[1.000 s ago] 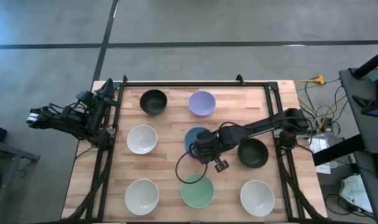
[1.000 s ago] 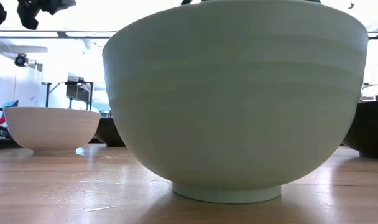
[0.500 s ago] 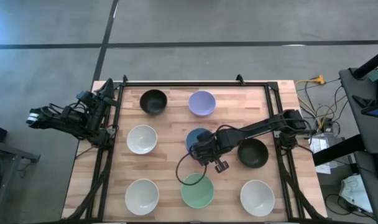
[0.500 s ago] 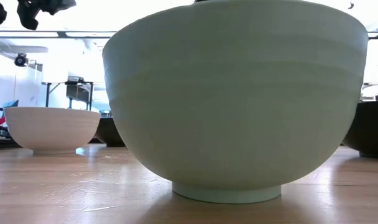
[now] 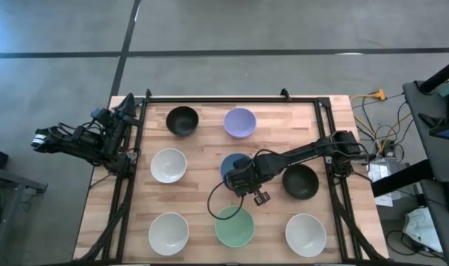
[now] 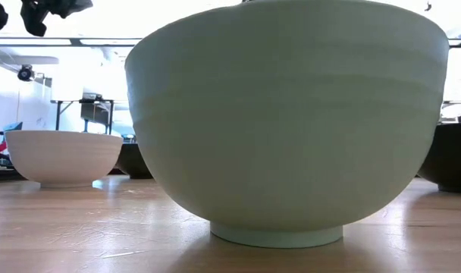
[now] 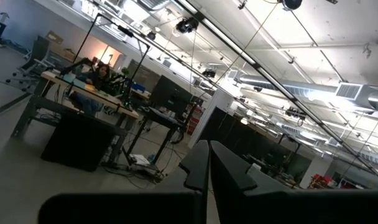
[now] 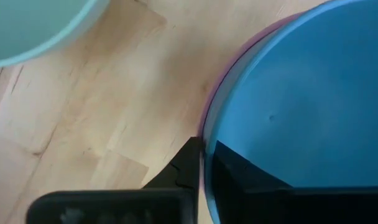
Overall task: Nest bowls inside each other
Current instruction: Stack the blue bowl into the pink bowl, then stack the purple bowl into the blue bowl
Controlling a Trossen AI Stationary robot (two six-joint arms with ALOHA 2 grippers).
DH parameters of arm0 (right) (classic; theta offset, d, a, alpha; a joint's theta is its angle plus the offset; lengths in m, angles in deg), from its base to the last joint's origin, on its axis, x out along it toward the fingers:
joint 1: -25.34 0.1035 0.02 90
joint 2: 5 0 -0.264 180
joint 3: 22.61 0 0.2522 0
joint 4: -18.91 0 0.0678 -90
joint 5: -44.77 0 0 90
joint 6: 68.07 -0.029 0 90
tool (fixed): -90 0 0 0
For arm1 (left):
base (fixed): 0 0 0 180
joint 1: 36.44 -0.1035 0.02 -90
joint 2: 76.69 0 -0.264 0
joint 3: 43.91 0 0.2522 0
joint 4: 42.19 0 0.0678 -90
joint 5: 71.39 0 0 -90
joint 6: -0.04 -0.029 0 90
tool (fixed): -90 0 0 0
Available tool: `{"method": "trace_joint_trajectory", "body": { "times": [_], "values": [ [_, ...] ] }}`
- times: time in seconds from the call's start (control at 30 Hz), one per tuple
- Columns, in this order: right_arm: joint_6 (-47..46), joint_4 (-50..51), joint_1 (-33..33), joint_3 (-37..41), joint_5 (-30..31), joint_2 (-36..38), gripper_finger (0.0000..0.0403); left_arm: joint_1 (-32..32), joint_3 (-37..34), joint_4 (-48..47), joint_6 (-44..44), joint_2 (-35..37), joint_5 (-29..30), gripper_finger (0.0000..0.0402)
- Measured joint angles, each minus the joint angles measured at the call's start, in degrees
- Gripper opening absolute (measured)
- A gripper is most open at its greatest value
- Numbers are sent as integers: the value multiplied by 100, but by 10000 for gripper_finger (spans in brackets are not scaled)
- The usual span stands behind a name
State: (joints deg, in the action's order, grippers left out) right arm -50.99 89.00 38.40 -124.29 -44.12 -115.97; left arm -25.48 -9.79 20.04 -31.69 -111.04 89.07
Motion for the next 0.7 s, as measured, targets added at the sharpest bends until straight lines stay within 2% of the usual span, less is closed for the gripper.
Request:
{"method": "trace_joint_trajectory", "body": {
  "times": [0.27,0.4,0.53,0.7],
  "values": [
    [-58,-13,4,-13,-20,228,83,0,0,0,0,0,11,0],
    [-142,-10,4,-80,-2,284,94,0,-2,0,0,0,20,0],
    [-204,-21,4,-131,-2,284,79,0,-2,0,0,-2,22,0],
    [-163,-87,4,-125,-9,284,32,0,0,0,0,-7,26,0]
  ]
}}
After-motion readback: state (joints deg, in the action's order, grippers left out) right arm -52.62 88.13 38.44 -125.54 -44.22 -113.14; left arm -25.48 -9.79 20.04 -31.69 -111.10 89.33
